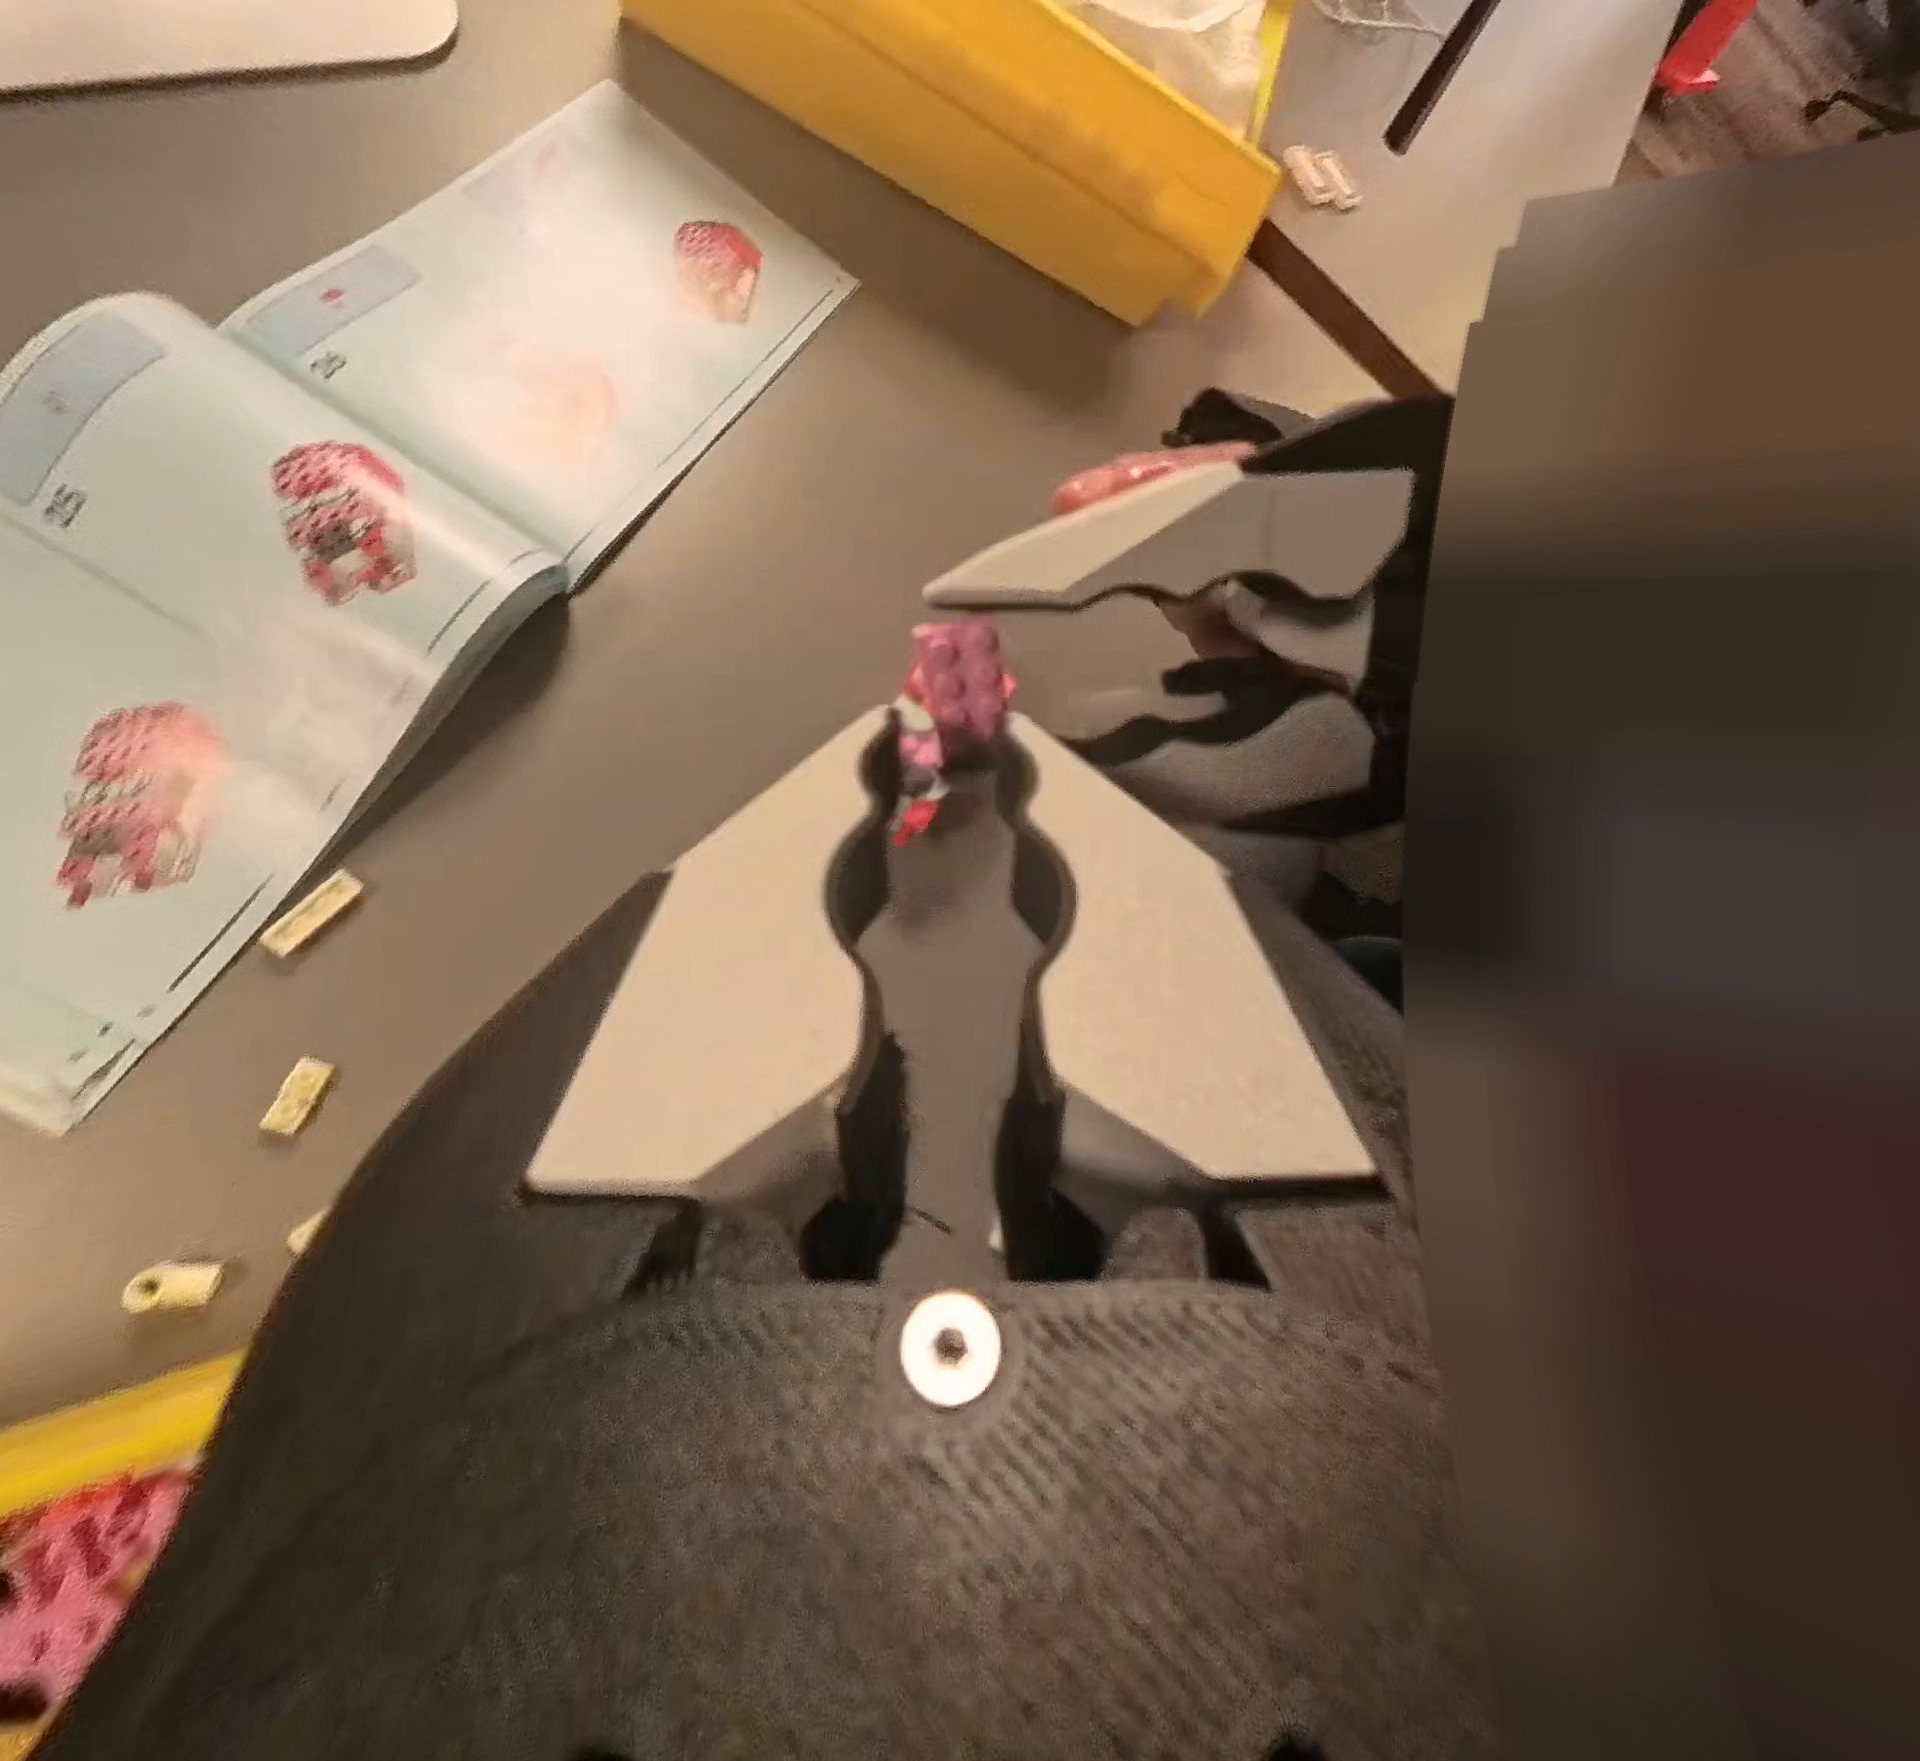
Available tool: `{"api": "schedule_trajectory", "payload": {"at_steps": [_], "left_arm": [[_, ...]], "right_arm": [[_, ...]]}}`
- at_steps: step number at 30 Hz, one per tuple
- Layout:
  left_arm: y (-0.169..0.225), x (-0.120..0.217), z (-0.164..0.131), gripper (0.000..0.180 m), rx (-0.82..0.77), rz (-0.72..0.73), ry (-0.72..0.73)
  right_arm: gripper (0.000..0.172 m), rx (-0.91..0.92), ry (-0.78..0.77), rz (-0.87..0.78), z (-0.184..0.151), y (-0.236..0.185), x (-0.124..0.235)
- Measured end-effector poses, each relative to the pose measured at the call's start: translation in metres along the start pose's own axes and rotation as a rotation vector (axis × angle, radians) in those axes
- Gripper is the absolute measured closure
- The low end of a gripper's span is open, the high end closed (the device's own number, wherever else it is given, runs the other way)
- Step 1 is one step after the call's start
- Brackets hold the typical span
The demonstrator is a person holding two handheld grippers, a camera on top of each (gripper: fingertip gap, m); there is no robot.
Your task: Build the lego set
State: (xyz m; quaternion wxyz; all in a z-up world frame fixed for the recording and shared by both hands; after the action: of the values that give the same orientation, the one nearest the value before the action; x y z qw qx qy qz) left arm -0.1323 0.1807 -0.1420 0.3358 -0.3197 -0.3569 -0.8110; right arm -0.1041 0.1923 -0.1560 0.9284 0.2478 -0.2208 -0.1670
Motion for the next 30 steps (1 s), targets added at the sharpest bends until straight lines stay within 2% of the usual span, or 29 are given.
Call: {"api": "schedule_trajectory", "payload": {"at_steps": [1, 3, 5, 9, 13, 16, 18, 30], "left_arm": [[0.005, -0.003, 0.002, 0.152, -0.027, 0.006, 0.016], [0.014, -0.011, 0.005, 0.144, -0.103, 0.047, 0.06], [0.022, -0.021, 0.003, 0.141, -0.161, 0.081, 0.094], [0.028, -0.052, -0.012, 0.134, -0.23, 0.117, 0.08], [0.01, -0.084, -0.032, 0.115, -0.309, 0.223, -0.024], [-0.001, -0.106, -0.048, 0.098, -0.376, 0.241, -0.108], [-0.01, -0.116, -0.057, 0.093, -0.405, 0.244, -0.151], [-0.017, -0.132, -0.058, 0.115, -0.458, 0.036, -0.047]], "right_arm": [[0.141, -0.04, 0.015, 0.029, -0.011, 0.007, 0.007], [0.141, -0.127, 0.03, 0.105, -0.036, 0.022, 0.02], [0.141, -0.143, -0.034, 0.165, -0.069, 0.034, 0.027], [0.141, -0.142, -0.182, 0.448, -0.12, 0.018, 0.04], [0.141, -0.158, -0.27, 0.639, -0.145, 0.001, 0.038], [0.141, -0.164, -0.321, 0.712, -0.156, -0.006, 0.035], [0.141, -0.159, -0.357, 0.757, -0.164, -0.011, 0.035], [0.14, -0.155, -0.378, 0.795, -0.173, -0.012, 0.043]]}}
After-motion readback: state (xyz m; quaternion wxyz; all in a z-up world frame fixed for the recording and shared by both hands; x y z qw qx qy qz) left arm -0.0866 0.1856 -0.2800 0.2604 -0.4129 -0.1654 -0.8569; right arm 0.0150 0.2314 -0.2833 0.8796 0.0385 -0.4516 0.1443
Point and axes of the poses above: each gripper's, where its closed fingertips meet, x back along the fingers, z out of its top, y = z × x across the jaws, the point moved 2 cm from there along x, back along the fingers, and after that the axes turned 13 degrees about -y, right-handed, at the moved point
